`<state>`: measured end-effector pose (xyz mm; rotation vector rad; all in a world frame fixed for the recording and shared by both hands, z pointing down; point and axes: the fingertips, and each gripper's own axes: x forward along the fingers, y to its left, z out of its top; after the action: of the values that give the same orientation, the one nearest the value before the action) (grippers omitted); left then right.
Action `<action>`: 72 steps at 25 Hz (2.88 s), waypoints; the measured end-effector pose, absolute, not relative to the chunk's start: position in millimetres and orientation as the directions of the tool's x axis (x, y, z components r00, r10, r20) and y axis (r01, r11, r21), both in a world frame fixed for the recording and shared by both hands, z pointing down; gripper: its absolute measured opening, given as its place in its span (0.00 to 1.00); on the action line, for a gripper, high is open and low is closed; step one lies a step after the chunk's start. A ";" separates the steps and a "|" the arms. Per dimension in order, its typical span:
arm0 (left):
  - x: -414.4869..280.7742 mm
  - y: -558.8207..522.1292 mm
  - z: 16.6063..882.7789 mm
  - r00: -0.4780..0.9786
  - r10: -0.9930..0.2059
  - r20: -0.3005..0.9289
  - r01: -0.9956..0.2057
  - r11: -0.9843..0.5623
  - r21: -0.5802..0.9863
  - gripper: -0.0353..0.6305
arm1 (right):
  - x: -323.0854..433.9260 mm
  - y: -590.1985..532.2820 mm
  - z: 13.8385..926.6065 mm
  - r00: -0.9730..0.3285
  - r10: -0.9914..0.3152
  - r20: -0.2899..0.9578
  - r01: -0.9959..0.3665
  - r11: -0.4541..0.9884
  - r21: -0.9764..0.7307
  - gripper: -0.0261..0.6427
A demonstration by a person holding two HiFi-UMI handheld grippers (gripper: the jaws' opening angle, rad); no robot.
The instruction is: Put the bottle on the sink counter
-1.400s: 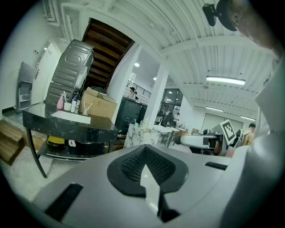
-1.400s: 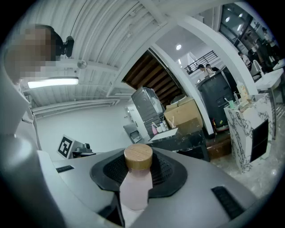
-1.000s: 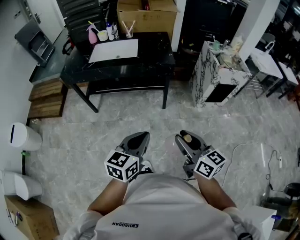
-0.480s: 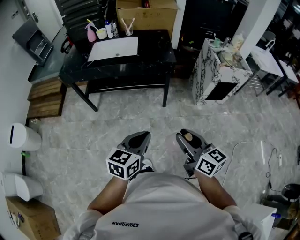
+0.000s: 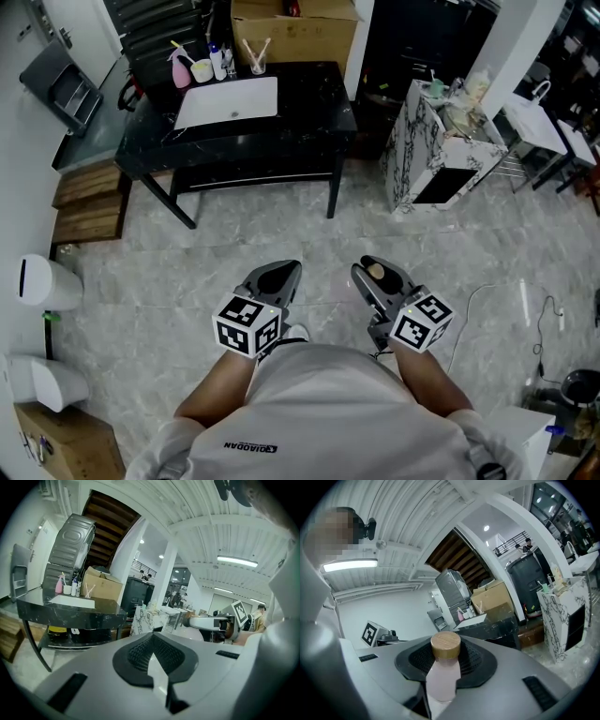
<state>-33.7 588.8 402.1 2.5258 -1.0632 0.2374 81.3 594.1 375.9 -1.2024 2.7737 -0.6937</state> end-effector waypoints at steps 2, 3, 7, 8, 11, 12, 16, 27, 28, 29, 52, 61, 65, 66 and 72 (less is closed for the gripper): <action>-39.8 581.2 404.5 0.701 -0.644 0.307 -0.713 -0.641 0.284 0.07 | 75.6 585.6 377.4 -0.692 -0.708 0.140 -0.690 0.592 -0.417 0.24; -42.8 577.7 405.7 0.702 -0.640 0.311 -0.712 -0.643 0.284 0.07 | 73.0 581.7 378.2 -0.689 -0.710 0.142 -0.692 0.587 -0.420 0.24; -54.6 565.3 409.6 0.704 -0.636 0.317 -0.710 -0.643 0.286 0.07 | 64.1 570.0 382.1 -0.682 -0.715 0.153 -0.699 0.577 -0.422 0.24; -57.3 562.9 410.1 0.705 -0.636 0.315 -0.709 -0.644 0.288 0.07 | 61.9 567.6 382.5 -0.680 -0.716 0.155 -0.701 0.575 -0.422 0.24; -65.9 554.1 411.9 0.707 -0.635 0.311 -0.707 -0.645 0.290 0.07 | 55.2 557.8 385.4 -0.673 -0.723 0.158 -0.708 0.567 -0.422 0.25; -68.8 551.7 412.9 0.707 -0.635 0.310 -0.707 -0.645 0.291 0.07 | 52.1 555.1 386.1 -0.673 -0.722 0.159 -0.708 0.566 -0.422 0.24; -75.6 548.8 414.4 0.706 -0.637 0.308 -0.708 -0.638 0.304 0.07 | 43.1 551.7 384.2 -0.682 -0.712 0.169 -0.703 0.574 -0.419 0.24; -88.7 530.4 426.0 0.690 -0.650 0.317 -0.723 -0.621 0.301 0.07 | 36.1 526.7 389.3 -0.685 -0.705 0.186 -0.706 0.577 -0.410 0.24; -88.8 527.8 427.1 0.688 -0.651 0.319 -0.725 -0.618 0.303 0.07 | 36.7 523.5 389.5 -0.686 -0.703 0.186 -0.705 0.579 -0.411 0.24; -88.4 524.7 427.7 0.687 -0.652 0.321 -0.726 -0.616 0.305 0.07 | 37.8 519.6 389.7 -0.686 -0.703 0.186 -0.704 0.578 -0.412 0.24; -64.5 368.4 420.4 0.677 -0.668 0.309 -0.733 -0.578 0.358 0.07 | 73.8 351.6 394.4 -0.683 -0.713 0.159 -0.699 0.575 -0.425 0.24; -46.7 300.3 406.2 0.648 -0.695 0.312 -0.760 -0.558 0.333 0.07 | 88.7 282.7 386.6 -0.709 -0.688 0.155 -0.677 0.604 -0.421 0.24; -38.1 272.5 406.5 0.632 -0.706 0.320 -0.773 -0.544 0.326 0.07 | 95.4 257.1 386.3 -0.723 -0.676 0.144 -0.664 0.620 -0.418 0.24; -35.9 266.6 407.1 0.629 -0.708 0.321 -0.776 -0.543 0.322 0.07 | 97.3 252.3 387.2 -0.724 -0.675 0.142 -0.662 0.623 -0.416 0.24; -14.0 237.0 407.4 0.622 -0.716 0.318 -0.782 -0.542 0.309 0.07 | 111.2 228.1 393.3 -0.745 -0.652 0.141 -0.643 0.644 -0.414 0.24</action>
<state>-14.0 237.0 407.4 2.4262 -1.1874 0.2136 111.2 228.1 393.3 -1.1141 2.8299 -0.7001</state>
